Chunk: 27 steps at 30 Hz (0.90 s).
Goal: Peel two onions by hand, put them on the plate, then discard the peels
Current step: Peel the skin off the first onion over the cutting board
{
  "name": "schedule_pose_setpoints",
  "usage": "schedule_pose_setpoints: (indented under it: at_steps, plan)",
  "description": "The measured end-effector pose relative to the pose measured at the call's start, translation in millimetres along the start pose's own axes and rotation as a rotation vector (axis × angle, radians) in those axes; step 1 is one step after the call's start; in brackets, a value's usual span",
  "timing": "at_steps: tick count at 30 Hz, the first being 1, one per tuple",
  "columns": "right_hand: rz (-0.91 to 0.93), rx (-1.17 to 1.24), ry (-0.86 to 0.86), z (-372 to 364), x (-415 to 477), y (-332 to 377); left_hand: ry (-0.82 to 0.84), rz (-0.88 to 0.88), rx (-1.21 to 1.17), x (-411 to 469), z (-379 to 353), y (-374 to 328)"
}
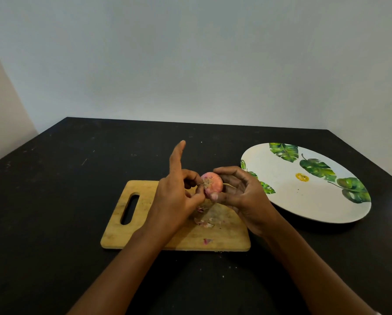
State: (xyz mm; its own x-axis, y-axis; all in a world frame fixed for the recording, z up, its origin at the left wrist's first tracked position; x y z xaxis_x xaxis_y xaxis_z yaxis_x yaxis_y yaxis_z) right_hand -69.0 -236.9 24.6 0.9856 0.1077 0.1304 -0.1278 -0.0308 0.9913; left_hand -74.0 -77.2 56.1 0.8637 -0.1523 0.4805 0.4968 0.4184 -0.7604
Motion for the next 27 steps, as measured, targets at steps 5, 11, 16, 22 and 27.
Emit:
schedule_pose_setpoints:
  at_steps: [5, 11, 16, 22, 27]
  plan:
    - [-0.006, 0.016, 0.005, -4.5, -1.2, 0.0, 0.045, 0.006, 0.081, -1.8, -2.6, 0.8]
    - [-0.015, 0.071, -0.024, -4.8, 0.1, -2.7, 0.045, -0.027, 0.081, -3.7, -6.2, -1.5]
    - [0.019, 0.007, -0.038, -5.3, 0.0, -2.3, -0.004, 0.051, -0.089, -1.8, -2.7, -0.9]
    - [0.027, -0.091, 0.045, -4.4, -1.5, 3.2, -0.195, 0.085, -0.107, 6.7, 21.5, 6.5]
    - [0.022, -0.003, -0.044, 4.3, 0.4, 2.5, -0.211, 0.105, -0.074, 8.0, 21.5, 8.9]
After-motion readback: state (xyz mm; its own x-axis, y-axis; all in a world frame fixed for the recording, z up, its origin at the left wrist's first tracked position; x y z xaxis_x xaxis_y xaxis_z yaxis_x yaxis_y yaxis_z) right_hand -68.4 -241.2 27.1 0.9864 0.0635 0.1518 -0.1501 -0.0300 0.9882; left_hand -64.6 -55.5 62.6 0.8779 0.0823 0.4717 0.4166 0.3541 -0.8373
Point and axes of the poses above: each hand's wrist, its own x-axis towards the middle knuckle, its own z-axis out of the back of the hand, y = z × x, the point moved 4 cm from there along x, towards the middle knuckle, and after that the axes turned 3 degrees about -x, right-handed, at the moved point
